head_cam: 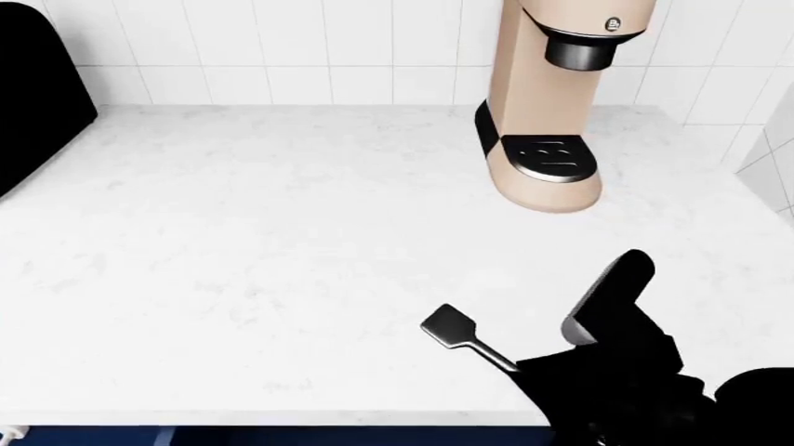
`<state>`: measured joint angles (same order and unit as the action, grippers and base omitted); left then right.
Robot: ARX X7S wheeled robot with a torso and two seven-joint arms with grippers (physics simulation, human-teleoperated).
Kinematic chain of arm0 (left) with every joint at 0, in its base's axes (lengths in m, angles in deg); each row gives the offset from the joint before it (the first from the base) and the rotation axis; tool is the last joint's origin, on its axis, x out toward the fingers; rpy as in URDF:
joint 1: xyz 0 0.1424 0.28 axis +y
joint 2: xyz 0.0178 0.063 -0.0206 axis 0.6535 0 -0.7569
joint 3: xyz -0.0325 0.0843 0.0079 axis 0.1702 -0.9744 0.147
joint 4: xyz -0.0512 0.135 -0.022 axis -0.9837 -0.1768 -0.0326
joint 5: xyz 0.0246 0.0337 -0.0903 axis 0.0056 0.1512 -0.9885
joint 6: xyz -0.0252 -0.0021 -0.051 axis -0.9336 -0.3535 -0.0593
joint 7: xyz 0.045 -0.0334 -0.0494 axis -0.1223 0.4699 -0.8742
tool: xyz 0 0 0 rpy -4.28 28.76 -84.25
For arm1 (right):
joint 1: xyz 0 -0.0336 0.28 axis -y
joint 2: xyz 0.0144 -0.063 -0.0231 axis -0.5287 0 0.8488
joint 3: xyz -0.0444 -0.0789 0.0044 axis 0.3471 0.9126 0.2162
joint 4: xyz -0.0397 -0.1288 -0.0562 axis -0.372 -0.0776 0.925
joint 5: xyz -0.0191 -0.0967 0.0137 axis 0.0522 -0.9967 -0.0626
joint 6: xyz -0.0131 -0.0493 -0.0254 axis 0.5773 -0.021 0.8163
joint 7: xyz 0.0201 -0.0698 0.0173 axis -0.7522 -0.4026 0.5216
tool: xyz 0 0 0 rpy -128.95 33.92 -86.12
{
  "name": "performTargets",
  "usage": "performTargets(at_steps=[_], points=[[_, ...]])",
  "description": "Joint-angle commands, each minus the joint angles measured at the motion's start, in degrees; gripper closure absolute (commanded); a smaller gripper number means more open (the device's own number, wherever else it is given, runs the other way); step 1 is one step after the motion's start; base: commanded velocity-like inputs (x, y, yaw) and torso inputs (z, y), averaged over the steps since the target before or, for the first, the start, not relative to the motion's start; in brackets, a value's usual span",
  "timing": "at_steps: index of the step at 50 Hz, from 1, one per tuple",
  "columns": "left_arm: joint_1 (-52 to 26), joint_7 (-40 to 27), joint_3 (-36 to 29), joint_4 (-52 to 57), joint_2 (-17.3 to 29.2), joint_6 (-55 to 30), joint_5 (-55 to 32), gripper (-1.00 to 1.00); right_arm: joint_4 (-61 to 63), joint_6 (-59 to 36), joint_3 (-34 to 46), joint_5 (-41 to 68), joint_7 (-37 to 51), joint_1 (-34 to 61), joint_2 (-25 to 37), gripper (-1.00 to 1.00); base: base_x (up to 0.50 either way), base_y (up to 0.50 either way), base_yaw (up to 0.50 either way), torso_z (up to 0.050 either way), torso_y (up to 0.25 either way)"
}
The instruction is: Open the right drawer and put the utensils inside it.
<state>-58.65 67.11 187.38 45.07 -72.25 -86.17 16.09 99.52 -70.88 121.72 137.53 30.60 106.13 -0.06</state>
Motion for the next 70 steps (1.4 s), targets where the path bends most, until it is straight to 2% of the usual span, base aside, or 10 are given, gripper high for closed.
performTargets(at_steps=[1,18,38,60,70], points=[[0.4,-0.2,0.0,-1.6,0.2,1.0,0.4,-1.0,11.2,-4.7,-0.9,12.8,3.7,5.6,1.5,1.0,0.0,0.0,0.0,0.0,0.0],[0.4,-0.4,0.0,-4.3,0.1,3.2,1.1,-1.0,12.8,-13.1,-0.3,31.4,14.6,22.7,-1.7,1.0,0.0,0.0,0.0,0.0,0.0],[0.6,-0.1,0.2,-5.0,0.3,2.9,1.2,-1.0,17.0,-13.0,3.0,46.5,24.5,34.5,-5.6,1.0,0.0,0.0,0.0,0.0,0.0],[0.4,0.3,0.4,-4.9,0.4,2.8,1.4,-1.0,17.4,-13.9,3.5,53.8,27.2,42.2,-6.4,1.0,0.0,0.0,0.0,0.0,0.0],[0.6,0.3,0.4,-5.3,0.7,2.2,1.9,-1.0,21.6,-11.6,4.6,60.3,31.4,48.3,-8.9,1.0,0.0,0.0,0.0,0.0,0.0]])
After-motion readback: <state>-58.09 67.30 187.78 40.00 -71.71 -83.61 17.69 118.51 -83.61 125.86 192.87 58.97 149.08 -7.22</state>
